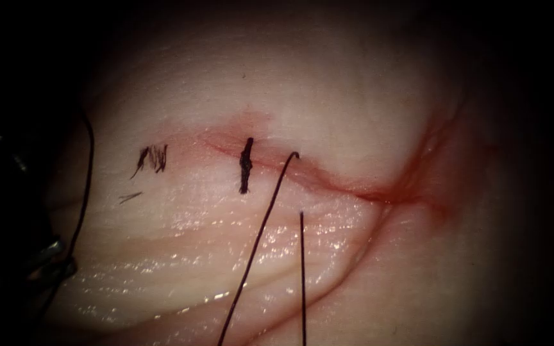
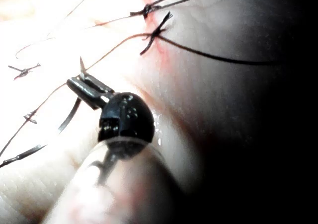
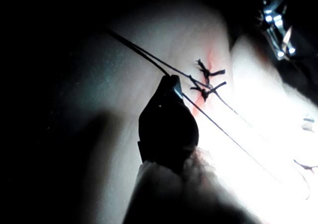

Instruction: Wound Closure

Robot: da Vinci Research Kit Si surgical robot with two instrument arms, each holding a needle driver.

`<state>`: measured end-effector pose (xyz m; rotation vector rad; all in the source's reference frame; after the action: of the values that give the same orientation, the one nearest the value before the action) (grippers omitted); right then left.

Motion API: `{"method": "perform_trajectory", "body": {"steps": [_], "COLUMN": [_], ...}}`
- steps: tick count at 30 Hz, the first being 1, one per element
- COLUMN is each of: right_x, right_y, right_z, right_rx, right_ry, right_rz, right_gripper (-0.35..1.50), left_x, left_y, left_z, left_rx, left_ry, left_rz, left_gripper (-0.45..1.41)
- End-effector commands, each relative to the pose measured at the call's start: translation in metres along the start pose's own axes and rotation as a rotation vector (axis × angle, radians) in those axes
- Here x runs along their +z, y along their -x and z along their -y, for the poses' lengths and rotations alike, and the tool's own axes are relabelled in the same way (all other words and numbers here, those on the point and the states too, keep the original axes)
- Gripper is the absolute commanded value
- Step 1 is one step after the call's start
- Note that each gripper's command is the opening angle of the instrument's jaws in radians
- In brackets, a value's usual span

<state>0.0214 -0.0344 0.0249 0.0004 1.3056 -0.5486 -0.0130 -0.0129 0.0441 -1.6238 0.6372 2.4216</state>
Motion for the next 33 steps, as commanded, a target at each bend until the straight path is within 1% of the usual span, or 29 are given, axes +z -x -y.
{"method": "perform_trajectory", "body": {"steps": [1, 2, 3, 4, 5, 6, 7, 8, 10, 12, 15, 16, 19, 22, 24, 27, 30, 33], "right_x": [0.0009, 0.0009, 0.0007, 0.0005, 0.0002, -0.0001, -0.0006, -0.0009, -0.0017, -0.0023, -0.0028, -0.0027, -0.0024, -0.0023, -0.0029, -0.0047, -0.0066, -0.0082], "right_y": [-0.0002, -0.0002, -0.0001, 0.0002, 0.0005, 0.0009, 0.0016, 0.0021, 0.0037, 0.0053, 0.0083, 0.0096, 0.013, 0.0157, 0.0173, 0.018, 0.0176, 0.0168], "right_z": [0.0, -0.0003, -0.0009, -0.0015, -0.0021, -0.0028, -0.0037, -0.0044, -0.0059, -0.0069, -0.0082, -0.0085, -0.009, -0.009, -0.0087, -0.0079, -0.0073, -0.0069], "right_rx": [-0.001, 0.003, 0.013, 0.022, 0.034, 0.047, 0.064, 0.076, 0.081, 0.083, 0.091, 0.097, 0.107, 0.11, 0.131, 0.194, 0.264, 0.342], "right_ry": [0.001, 0.013, 0.056, 0.093, 0.137, 0.176, 0.22, 0.243, 0.276, 0.297, 0.318, 0.322, 0.336, 0.345, 0.364, 0.398, 0.398, 0.447], "right_rz": [-0.006, -0.01, -0.005, -0.005, -0.009, -0.013, -0.01, -0.004, 0.034, 0.046, 0.074, 0.087, 0.116, 0.135, 0.128, 0.065, 0.029, -0.027], "right_gripper": [-0.35, -0.35, -0.05, 0.36, 0.69, 0.94, 1.09, 1.16, 1.23, 1.24, 1.24, 1.26, 1.28, 1.28, 1.28, 1.29, 1.33, 1.46], "left_x": [0.0006, 0.0006, 0.0006, 0.0006, 0.0006, 0.0006, 0.0006, 0.0006, 0.0006, 0.0006, 0.0007, 0.0007, 0.0007, 0.0007, 0.0007, 0.0006, 0.0007, 0.0008], "left_y": [0.0002, 0.0002, 0.0002, 0.0002, 0.0002, 0.0002, 0.0002, 0.0002, 0.0002, 0.0002, 0.0003, 0.0003, 0.0004, 0.0004, 0.0004, 0.0004, 0.0005, 0.0005], "left_z": [-0.0005, -0.0005, -0.0005, -0.0005, -0.0005, -0.0005, -0.0006, -0.0006, -0.0006, -0.0006, -0.0006, -0.0006, -0.0007, -0.0007, -0.0007, -0.0007, -0.0006, -0.0007], "left_rx": [0.0, 0.0, 0.0, 0.0, 0.0, 0.0, 0.0, 0.001, 0.001, 0.001, 0.001, 0.001, 0.002, 0.002, 0.002, 0.002, 0.002, 0.003], "left_ry": [0.0, 0.0, 0.002, 0.002, 0.002, 0.002, 0.002, 0.004, 0.004, 0.004, 0.005, 0.005, 0.004, 0.007, 0.007, 0.007, 0.008, 0.007], "left_rz": [-0.001, -0.001, -0.003, -0.003, -0.004, -0.004, -0.004, -0.002, -0.003, -0.003, -0.003, -0.004, -0.004, -0.003, -0.003, -0.003, -0.004, -0.004], "left_gripper": [-0.45, -0.45, -0.45, -0.45, -0.45, -0.45, -0.45, -0.45, -0.45, -0.45, -0.45, -0.45, -0.45, -0.45, -0.45, -0.45, -0.45, -0.45]}}
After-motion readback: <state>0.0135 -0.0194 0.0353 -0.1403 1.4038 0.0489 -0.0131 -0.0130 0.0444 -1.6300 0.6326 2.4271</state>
